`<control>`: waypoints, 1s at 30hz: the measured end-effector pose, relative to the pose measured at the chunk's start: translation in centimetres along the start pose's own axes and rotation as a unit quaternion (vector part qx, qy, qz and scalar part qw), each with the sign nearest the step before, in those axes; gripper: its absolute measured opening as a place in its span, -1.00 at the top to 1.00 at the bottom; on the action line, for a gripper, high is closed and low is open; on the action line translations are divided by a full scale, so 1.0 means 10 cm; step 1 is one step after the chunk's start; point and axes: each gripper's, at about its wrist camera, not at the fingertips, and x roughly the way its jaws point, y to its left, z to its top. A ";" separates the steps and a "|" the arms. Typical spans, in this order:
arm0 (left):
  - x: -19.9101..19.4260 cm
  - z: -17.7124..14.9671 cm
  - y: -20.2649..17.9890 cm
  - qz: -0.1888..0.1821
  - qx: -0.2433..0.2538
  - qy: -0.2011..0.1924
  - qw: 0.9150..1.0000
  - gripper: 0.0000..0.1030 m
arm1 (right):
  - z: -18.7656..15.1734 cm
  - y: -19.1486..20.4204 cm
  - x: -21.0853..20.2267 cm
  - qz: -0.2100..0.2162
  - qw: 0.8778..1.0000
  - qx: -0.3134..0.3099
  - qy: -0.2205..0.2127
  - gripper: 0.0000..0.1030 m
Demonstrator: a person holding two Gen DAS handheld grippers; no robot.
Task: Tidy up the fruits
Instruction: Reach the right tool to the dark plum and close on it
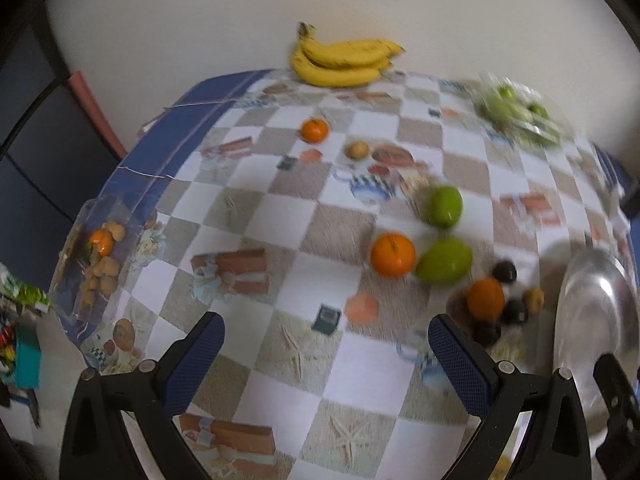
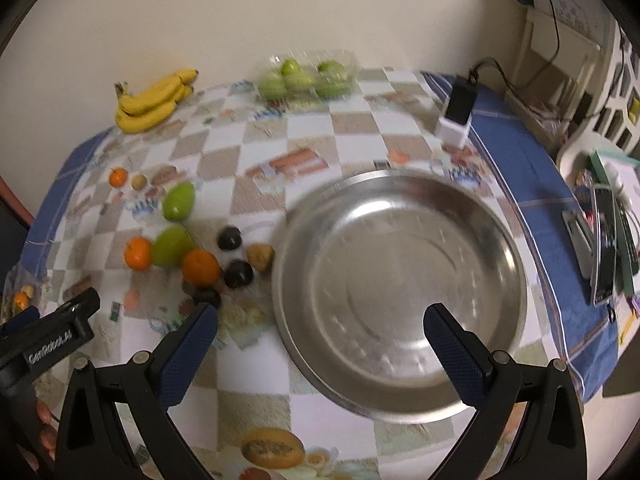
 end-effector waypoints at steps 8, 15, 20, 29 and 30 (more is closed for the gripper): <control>0.13 0.29 0.00 -0.035 -0.041 0.010 0.998 -1.00 | 0.26 0.12 0.07 0.036 0.999 0.004 -0.021 -0.99; 0.34 0.43 -0.07 -0.048 -0.060 0.035 0.996 -1.00 | 0.41 0.10 0.27 0.061 0.998 0.025 -0.009 -0.99; 0.45 0.53 -0.05 -0.049 -0.075 0.039 0.995 -1.00 | 0.49 0.19 0.39 0.074 0.997 0.004 -0.007 -0.99; 0.59 0.74 -0.10 -0.063 -0.077 0.042 0.994 -1.00 | 0.65 0.26 0.63 0.092 0.996 0.005 0.016 -0.99; 0.60 0.77 -0.11 -0.061 -0.072 0.042 0.995 -1.00 | 0.67 0.27 0.63 0.096 0.995 0.006 0.016 -0.99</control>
